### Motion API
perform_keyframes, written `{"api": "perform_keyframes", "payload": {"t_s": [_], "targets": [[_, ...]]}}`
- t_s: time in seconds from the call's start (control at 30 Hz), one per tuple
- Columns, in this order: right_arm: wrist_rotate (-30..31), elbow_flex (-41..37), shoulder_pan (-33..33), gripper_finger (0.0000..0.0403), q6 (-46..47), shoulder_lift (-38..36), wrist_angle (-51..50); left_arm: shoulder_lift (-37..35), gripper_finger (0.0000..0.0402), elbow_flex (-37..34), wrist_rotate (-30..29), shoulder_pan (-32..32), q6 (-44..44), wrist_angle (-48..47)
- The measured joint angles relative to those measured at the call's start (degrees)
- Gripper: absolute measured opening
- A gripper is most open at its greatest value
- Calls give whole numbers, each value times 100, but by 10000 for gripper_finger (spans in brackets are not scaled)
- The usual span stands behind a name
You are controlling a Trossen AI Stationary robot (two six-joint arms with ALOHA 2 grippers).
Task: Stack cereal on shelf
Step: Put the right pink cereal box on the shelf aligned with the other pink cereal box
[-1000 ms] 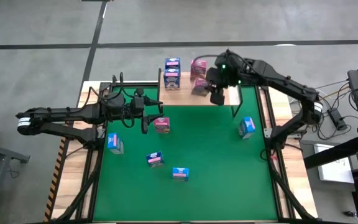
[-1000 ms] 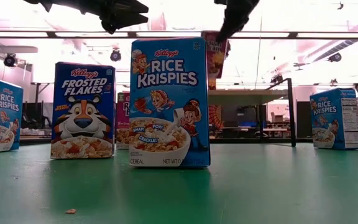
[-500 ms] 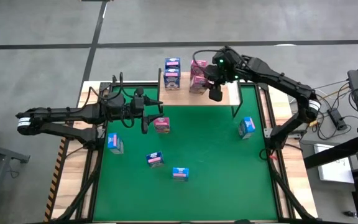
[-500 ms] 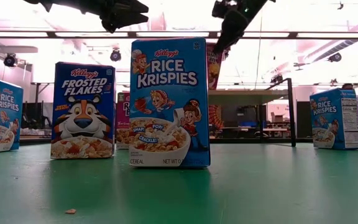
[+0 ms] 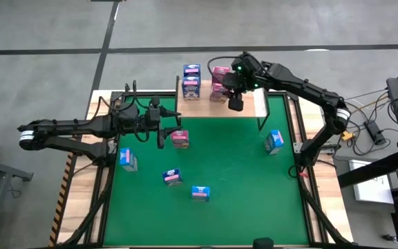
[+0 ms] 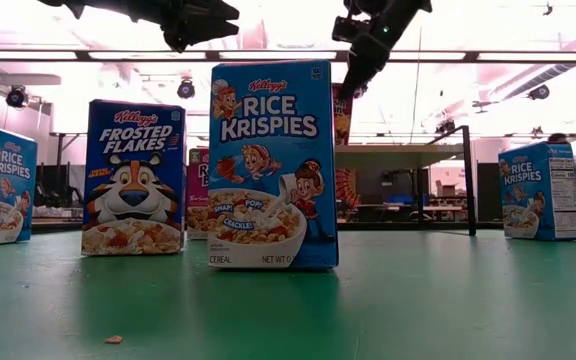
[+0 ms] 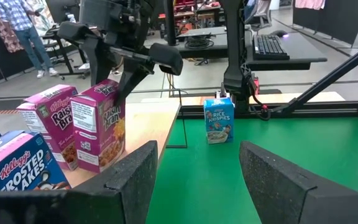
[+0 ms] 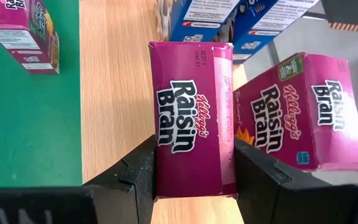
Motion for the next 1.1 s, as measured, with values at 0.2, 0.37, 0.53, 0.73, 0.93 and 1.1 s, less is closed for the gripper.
{"api": "perform_keyframes", "payload": {"t_s": [0.2, 0.37, 0.53, 0.73, 0.93, 1.1], "targets": [[26, 1, 0, 160, 105, 1, -5, 0, 210, 1, 0, 0, -1, 0], [48, -2, -2, 177, 261, 3, -44, 0, 210, 0, 0, 0, -2, 0], [59, -14, -4, 193, 181, 23, -87, 0, 210, 0, 0, 0, -2, 0], [32, -3, -4, 188, 227, 23, -87, 0, 210, 2, 0, 0, -2, 0], [26, 10, -3, 199, 231, 23, -75, 0, 210, 2, 0, 0, -2, 0], [26, 19, -2, 216, 231, 21, -64, 0, 210, 0, 0, 0, -4, 2]]}}
